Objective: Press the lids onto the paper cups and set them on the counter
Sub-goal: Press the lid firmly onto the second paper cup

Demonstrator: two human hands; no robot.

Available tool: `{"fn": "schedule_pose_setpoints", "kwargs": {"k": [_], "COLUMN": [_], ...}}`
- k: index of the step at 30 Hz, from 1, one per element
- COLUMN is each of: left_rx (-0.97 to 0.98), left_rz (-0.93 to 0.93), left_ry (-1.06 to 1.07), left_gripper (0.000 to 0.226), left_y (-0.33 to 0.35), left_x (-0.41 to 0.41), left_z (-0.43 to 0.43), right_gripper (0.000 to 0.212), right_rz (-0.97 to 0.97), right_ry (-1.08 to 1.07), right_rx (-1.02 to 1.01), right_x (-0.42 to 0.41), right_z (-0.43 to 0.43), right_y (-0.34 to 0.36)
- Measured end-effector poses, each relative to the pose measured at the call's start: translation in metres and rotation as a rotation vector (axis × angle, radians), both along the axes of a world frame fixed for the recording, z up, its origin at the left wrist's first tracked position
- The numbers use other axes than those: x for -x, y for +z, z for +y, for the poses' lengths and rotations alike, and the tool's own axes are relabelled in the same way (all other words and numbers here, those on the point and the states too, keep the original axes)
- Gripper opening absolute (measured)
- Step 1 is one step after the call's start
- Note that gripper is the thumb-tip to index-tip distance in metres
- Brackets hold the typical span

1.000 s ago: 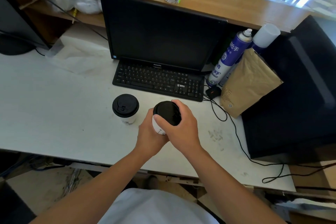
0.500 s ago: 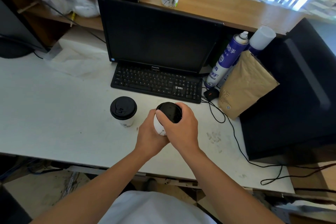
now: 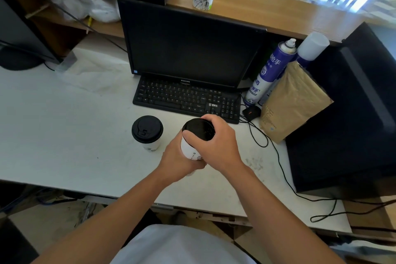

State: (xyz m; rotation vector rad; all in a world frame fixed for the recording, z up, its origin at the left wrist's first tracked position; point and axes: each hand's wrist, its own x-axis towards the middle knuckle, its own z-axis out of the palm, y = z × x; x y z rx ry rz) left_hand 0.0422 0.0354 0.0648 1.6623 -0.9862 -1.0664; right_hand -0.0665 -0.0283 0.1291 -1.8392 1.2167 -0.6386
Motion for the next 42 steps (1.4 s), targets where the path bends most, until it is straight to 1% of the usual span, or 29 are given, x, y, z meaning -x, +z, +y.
{"fn": "schedule_pose_setpoints", "kwargs": {"k": [3,6,10,15,19,23,27,29,30,32,33,35,37,38,40,42], "left_rx": [0.005,-0.016,-0.008,0.001,-0.045,-0.094,-0.13,-0.15,-0.164,-0.173,-0.161,-0.13,-0.085,-0.058,-0.033,-0.034], "left_rz": [0.091,0.169,0.209,0.264,0.306,0.465,0.634,0.682,0.69,0.636,0.558,0.332,0.127,0.057,-0.011,-0.036], "left_ry": [-0.083,-0.163,-0.234,-0.299,-0.389,-0.513,-0.706,-0.715,-0.661,-0.475,-0.377,-0.246,-0.184,-0.163,-0.112,-0.093], "left_gripper": [0.071,0.071,0.073,0.067,0.067,0.07,0.054,0.052,0.053,0.056,0.056,0.061,0.067,0.069,0.071,0.076], "left_y": [0.004,0.008,0.014,0.02,0.019,0.013,0.008,0.009,0.008,0.009,0.009,0.011,0.013,0.013,0.01,0.008], "left_x": [-0.006,-0.014,-0.017,-0.015,-0.018,-0.018,-0.02,-0.019,-0.018,-0.015,-0.014,-0.011,-0.008,-0.006,-0.004,-0.004], "left_z": [-0.003,-0.003,-0.004,-0.006,-0.006,-0.006,-0.006,-0.006,-0.006,-0.006,-0.007,-0.009,-0.01,-0.011,-0.011,-0.01], "right_gripper": [0.041,0.04,0.042,0.039,0.039,0.038,0.035,0.036,0.037,0.038,0.038,0.041,0.048,0.052,0.056,0.053], "right_rz": [0.017,-0.004,-0.005,-0.018,-0.02,-0.054,-0.042,-0.002,0.03,0.113,0.158,0.252,0.372,0.42,0.45,0.444], "right_ry": [0.036,0.098,0.198,0.267,0.337,0.417,0.531,0.536,0.52,0.426,0.36,0.273,0.266,0.262,0.226,0.192], "right_rx": [0.046,0.049,0.074,0.086,0.019,-0.103,-0.228,-0.276,-0.273,-0.197,-0.144,-0.061,-0.009,0.002,0.005,0.041], "right_x": [0.0,0.006,0.013,0.02,0.028,0.033,0.037,0.036,0.034,0.03,0.028,0.023,0.02,0.018,0.015,0.011], "right_z": [-0.005,-0.009,-0.016,-0.021,-0.027,-0.031,-0.035,-0.038,-0.038,-0.036,-0.034,-0.031,-0.03,-0.029,-0.027,-0.026], "right_y": [0.004,0.013,0.023,0.029,0.029,0.031,0.035,0.035,0.034,0.032,0.031,0.029,0.024,0.022,0.022,0.024]}}
